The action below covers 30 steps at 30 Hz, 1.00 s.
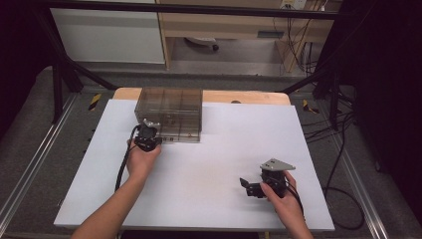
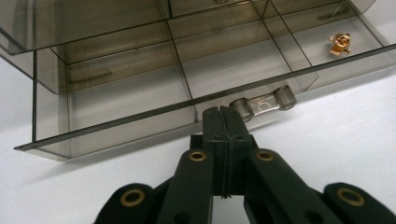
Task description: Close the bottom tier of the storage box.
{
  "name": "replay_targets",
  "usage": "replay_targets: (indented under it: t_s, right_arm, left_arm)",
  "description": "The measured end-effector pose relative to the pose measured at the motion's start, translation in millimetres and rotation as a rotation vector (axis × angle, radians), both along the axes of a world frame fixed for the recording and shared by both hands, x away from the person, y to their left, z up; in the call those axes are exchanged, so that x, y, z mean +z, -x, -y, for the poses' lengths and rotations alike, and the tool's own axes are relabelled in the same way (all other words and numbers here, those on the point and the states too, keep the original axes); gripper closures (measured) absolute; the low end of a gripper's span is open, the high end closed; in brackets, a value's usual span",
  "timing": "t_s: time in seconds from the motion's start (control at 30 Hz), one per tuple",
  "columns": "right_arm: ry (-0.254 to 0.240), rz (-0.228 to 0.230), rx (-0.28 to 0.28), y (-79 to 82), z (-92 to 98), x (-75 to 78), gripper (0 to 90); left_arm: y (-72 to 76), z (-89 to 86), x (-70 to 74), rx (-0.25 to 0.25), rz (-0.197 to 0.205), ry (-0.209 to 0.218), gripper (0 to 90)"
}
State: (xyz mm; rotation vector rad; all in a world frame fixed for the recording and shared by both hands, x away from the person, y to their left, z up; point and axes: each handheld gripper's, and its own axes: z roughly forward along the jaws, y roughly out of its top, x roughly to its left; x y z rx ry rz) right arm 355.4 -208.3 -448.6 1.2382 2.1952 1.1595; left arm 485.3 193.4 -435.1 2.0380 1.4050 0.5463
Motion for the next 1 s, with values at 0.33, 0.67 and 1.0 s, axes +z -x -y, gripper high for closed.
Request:
replay_targets:
  t_s: [0.33, 0.67, 1.0]
  right_arm:
    - [0.004, 0.000, 0.001, -0.1, 0.0, -0.2, 3.1]
    - [0.005, 0.001, 0.003, -0.1, 0.0, -0.3, 3.1]
    - [0.007, 0.001, 0.008, 0.1, -0.5, -0.2, 3.1]
  left_arm:
    - [-3.9, 3.4, 0.6, -0.006, -0.001, -0.005, 90.0]
    - [-8.1, 3.9, 0.0, -0.005, -0.001, -0.009, 90.0]
    - [-10.3, 3.8, -0.6, 0.001, 0.000, -0.004, 90.0]
